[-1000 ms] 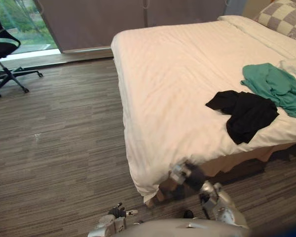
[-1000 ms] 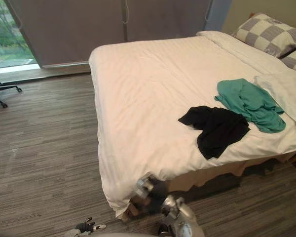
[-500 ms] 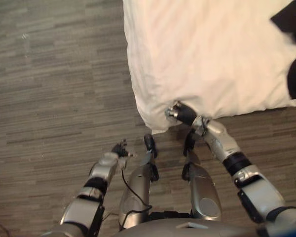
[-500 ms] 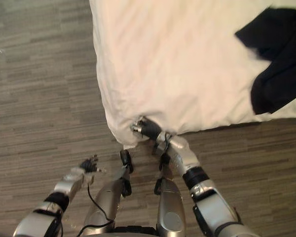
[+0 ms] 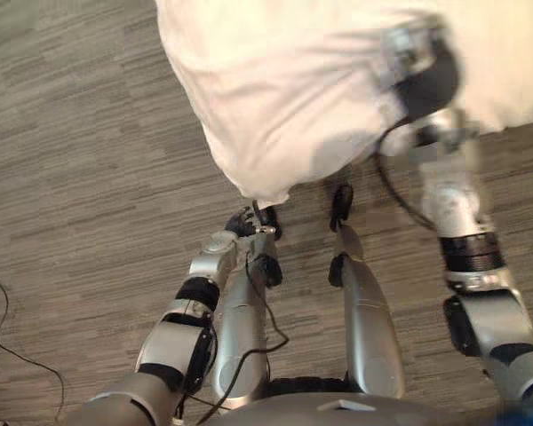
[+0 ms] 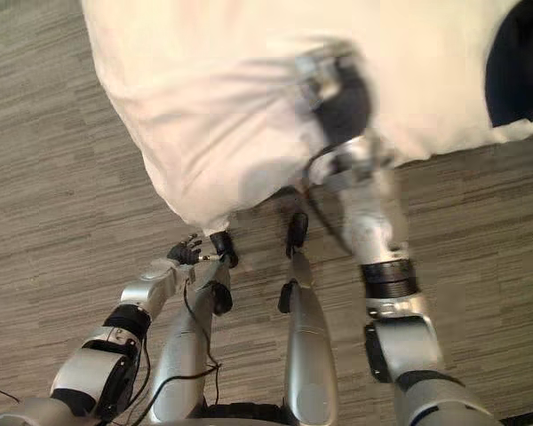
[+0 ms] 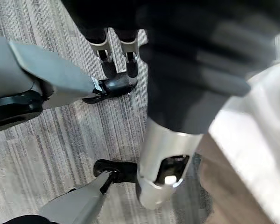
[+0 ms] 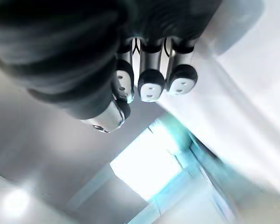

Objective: Tidy the bed and pick cloth on bed and put in laundry

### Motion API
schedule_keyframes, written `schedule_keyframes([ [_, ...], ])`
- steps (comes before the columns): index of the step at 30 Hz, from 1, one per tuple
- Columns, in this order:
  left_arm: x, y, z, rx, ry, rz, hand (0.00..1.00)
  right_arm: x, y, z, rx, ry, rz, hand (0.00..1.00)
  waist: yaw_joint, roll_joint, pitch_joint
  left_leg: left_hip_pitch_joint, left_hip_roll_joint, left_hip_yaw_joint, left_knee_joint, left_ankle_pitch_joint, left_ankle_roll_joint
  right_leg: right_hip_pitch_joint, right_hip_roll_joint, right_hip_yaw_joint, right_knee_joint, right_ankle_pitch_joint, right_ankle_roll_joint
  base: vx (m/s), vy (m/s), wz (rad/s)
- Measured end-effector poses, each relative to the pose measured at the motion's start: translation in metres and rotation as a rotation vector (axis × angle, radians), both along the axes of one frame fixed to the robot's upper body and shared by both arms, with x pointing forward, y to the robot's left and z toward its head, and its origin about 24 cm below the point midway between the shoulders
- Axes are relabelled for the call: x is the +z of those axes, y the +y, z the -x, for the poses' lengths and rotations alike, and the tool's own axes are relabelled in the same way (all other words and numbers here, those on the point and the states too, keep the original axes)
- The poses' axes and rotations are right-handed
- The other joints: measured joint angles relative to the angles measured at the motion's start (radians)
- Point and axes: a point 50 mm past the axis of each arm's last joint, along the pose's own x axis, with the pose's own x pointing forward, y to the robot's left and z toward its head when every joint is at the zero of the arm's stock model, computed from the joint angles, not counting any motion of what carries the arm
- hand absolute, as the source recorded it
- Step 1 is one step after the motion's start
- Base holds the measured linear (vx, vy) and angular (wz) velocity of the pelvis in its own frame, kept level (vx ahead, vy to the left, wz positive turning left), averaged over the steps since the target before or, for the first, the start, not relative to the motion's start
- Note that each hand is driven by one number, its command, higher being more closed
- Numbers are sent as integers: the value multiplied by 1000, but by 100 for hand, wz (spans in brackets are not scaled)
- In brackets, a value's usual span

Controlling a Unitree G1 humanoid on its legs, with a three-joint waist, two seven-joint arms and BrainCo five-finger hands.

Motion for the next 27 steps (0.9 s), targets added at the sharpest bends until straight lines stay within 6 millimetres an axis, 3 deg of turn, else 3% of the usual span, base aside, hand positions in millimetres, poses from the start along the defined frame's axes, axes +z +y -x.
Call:
schedule_keyframes([
  [3,-2,5,2,35,5,41,0,-9,-49,12,-109,14,-96,100,-16,0,0,3,15,38,31,-26,1,-9,9,32,-1,8,9,63,-20,-40],
  [7,2,7,0,30,-18,84,0,-30,-86,29,-188,24,-152,100,-37,2,-1,19,34,77,76,-64,-3,-1,20,65,-1,20,-1,95,6,-36],
  [11,-5,10,9,20,-24,111,0,-69,-110,46,-217,90,-146,100,-48,14,-5,107,37,84,80,-93,-9,76,24,74,-1,6,4,61,16,-21],
  [15,-27,17,31,35,30,122,0,-101,-120,58,-234,175,-115,100,-48,32,-18,192,30,90,62,-106,-12,156,22,75,-6,-22,11,15,26,-5],
  [18,-52,27,59,66,113,133,0,-118,-130,77,-281,180,-109,100,-41,58,-40,287,17,98,13,-105,-18,241,20,74,-29,-30,12,52,23,-7],
  [20,-72,35,83,92,196,123,0,-130,-132,88,-292,181,-115,100,-35,58,-115,315,16,105,-10,-108,-28,266,24,73,-46,-38,14,94,1,-7],
  [25,-96,31,117,112,301,139,0,-142,-110,105,-203,156,-98,100,-29,41,-212,428,21,102,-47,-106,-41,372,37,53,-53,-65,9,132,-5,3],
  [27,-105,21,131,109,340,151,0,-154,-88,105,-107,189,-128,100,-31,26,-253,473,20,97,-61,-109,-45,416,38,41,-52,-79,12,110,18,8],
])
